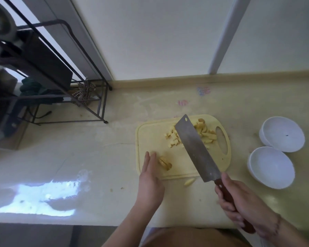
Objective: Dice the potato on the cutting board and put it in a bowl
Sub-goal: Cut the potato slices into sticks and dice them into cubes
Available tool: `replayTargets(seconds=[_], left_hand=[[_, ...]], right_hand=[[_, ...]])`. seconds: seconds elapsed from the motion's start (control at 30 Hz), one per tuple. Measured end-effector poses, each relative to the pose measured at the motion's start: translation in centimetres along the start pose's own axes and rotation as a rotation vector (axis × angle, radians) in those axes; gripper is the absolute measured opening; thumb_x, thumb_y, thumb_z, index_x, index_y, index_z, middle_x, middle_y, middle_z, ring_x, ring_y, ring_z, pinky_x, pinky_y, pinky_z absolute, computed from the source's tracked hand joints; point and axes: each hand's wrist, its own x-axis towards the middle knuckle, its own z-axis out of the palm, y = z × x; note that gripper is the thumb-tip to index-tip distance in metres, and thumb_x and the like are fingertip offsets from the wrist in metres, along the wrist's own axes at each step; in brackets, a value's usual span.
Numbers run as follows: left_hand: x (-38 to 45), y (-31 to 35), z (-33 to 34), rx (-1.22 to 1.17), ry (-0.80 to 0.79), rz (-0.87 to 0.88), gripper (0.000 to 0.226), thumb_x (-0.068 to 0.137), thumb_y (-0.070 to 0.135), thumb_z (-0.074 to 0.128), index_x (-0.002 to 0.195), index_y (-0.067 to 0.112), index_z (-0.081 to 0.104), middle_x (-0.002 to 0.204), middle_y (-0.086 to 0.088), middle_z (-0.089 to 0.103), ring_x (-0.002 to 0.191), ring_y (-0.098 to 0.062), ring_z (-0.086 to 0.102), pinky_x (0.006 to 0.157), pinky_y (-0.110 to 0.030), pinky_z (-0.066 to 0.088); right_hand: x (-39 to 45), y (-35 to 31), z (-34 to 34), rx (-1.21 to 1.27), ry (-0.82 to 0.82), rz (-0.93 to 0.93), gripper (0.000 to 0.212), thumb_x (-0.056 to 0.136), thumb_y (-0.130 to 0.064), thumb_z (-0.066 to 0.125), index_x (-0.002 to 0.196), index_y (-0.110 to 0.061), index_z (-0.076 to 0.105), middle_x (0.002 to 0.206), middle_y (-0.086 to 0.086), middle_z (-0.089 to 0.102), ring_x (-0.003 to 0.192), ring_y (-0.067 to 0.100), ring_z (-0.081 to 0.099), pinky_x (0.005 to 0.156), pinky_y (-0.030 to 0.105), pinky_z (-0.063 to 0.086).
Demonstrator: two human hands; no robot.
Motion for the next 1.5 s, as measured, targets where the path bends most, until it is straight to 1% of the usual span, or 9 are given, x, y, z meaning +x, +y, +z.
replayTargets(seconds=[0.2,0.3,0.37,0.43,0.57,0.7,1.0,1.4,1.5], left_hand=[[-1.1,0.6,1.1,-0.073,0.004,0.095,0.093,0.07,-0.019,0.033,0.154,0.02,0.024,0.161,-0.001,0.024,0.149,-0.006,0.019,0.115,-0.005,0.012],[-1.0,0.5,1.3,-0.099,0.067,0.173,0.084,0.071,-0.009,0.032,0.148,0.025,0.038,0.158,0.009,0.027,0.146,0.006,0.02,0.117,-0.012,0.02],[-0.3,-0.6,0.7,-0.081,0.143,0.185,0.07,0.078,-0.005,0.035,0.139,0.023,0.054,0.152,0.01,0.039,0.143,0.003,0.031,0.114,-0.013,0.027],[0.7,-1.9,-0.6,0.015,0.173,0.296,0.055,0.082,0.0,0.038,0.125,0.025,0.063,0.141,0.004,0.051,0.133,-0.01,0.047,0.108,-0.024,0.04],[3.0,-3.9,-2.7,0.286,-0.014,0.634,0.024,0.09,0.013,0.05,0.1,0.019,0.07,0.116,-0.006,0.063,0.102,-0.024,0.059,0.087,-0.036,0.051],[4.2,-4.3,-2.8,0.382,-0.068,0.737,0.013,0.092,0.022,0.06,0.09,0.021,0.073,0.108,0.001,0.065,0.093,-0.021,0.059,0.078,-0.036,0.051],[5.9,-3.3,-3.2,0.512,-0.179,0.906,0.01,0.092,0.028,0.065,0.094,0.022,0.073,0.116,-0.003,0.061,0.105,-0.026,0.058,0.082,-0.038,0.051],[6.0,-3.4,-4.0,0.515,-0.222,0.976,0.002,0.089,0.02,0.064,0.09,0.019,0.066,0.091,0.003,0.06,0.085,-0.021,0.057,0.073,-0.035,0.049],[6.0,-3.6,-3.8,0.49,-0.234,0.959,0.015,0.093,0.027,0.065,0.105,0.019,0.065,0.099,0.0,0.062,0.086,-0.021,0.058,0.074,-0.035,0.051]], right_hand=[[0.0,-1.3,-1.2,-0.046,-0.029,0.003,0.056,0.087,-0.064,0.037,0.077,-0.009,0.043,0.054,0.005,0.031,0.039,0.012,0.021,0.039,0.018,0.023],[0.3,-1.9,-1.8,-0.071,-0.051,0.016,0.056,0.088,-0.063,0.036,0.079,-0.008,0.043,0.053,0.004,0.032,0.038,0.013,0.022,0.039,0.019,0.024],[0.4,-2.1,-2.1,-0.093,-0.064,0.031,0.057,0.087,-0.065,0.037,0.079,-0.008,0.043,0.052,0.004,0.033,0.039,0.014,0.022,0.039,0.019,0.024],[0.5,-2.1,-2.4,-0.107,-0.072,0.034,0.057,0.087,-0.065,0.037,0.078,-0.008,0.043,0.052,0.004,0.034,0.038,0.013,0.022,0.039,0.02,0.024],[0.7,-2.1,-2.8,-0.132,-0.088,0.038,0.056,0.088,-0.063,0.037,0.078,-0.008,0.042,0.052,0.004,0.033,0.038,0.014,0.022,0.04,0.021,0.024],[0.7,-2.1,-2.9,-0.137,-0.097,0.041,0.054,0.089,-0.062,0.037,0.077,-0.009,0.042,0.052,0.003,0.034,0.039,0.014,0.022,0.039,0.02,0.023],[0.6,-2.0,-3.6,-0.183,-0.103,0.029,0.055,0.086,-0.065,0.038,0.075,-0.011,0.045,0.052,0.004,0.036,0.038,0.015,0.025,0.039,0.021,0.024],[0.9,-2.0,-3.7,-0.228,-0.107,0.04,0.056,0.084,-0.066,0.037,0.077,-0.011,0.044,0.053,0.004,0.034,0.039,0.015,0.024,0.039,0.02,0.025],[1.0,-2.1,-3.6,-0.225,-0.116,0.045,0.056,0.084,-0.065,0.037,0.077,-0.01,0.044,0.052,0.004,0.034,0.039,0.015,0.024,0.039,0.02,0.024]])
